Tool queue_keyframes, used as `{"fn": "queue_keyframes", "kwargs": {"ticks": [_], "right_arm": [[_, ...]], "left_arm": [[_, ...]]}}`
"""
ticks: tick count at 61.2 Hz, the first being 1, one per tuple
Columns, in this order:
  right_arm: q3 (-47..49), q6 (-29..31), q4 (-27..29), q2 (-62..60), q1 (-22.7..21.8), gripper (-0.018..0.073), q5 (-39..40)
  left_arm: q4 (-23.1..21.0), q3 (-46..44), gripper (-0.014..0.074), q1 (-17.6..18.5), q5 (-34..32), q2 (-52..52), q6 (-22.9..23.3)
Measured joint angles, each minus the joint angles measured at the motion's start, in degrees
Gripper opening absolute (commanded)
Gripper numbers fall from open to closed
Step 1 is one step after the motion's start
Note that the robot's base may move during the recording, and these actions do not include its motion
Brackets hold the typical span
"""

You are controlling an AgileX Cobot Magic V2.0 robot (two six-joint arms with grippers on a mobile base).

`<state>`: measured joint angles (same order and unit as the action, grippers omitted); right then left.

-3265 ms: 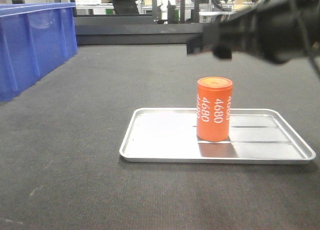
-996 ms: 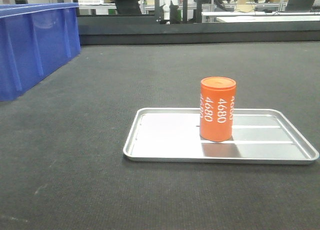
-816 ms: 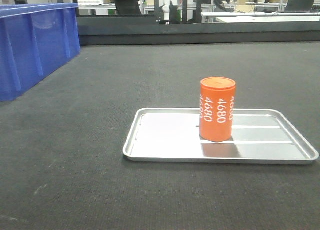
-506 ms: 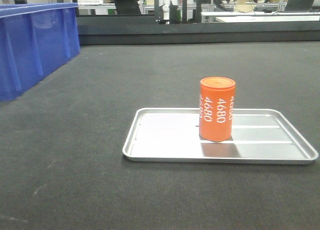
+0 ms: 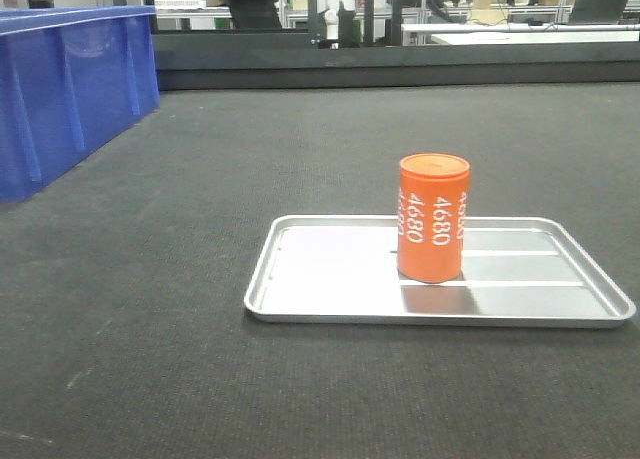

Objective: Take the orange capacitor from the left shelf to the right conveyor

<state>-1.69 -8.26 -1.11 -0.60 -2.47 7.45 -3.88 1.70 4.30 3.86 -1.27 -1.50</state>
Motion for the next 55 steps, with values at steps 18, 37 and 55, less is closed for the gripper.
{"fn": "queue_keyframes", "kwargs": {"ticks": [18,37,55], "right_arm": [[-0.1,-0.2,-0.7,0.0,0.1,0.0055,-0.7],[-0.1,-0.2,-0.7,0.0,0.4,0.0055,-0.8],[-0.1,-0.2,-0.7,0.0,0.4,0.0055,-0.8]], "left_arm": [[0.0,0.0,-0.0125,0.0,0.0,0.0,0.0],[0.0,0.0,-0.0125,0.0,0.0,0.0,0.0],[0.0,0.0,-0.0125,0.0,0.0,0.0,0.0]]}}
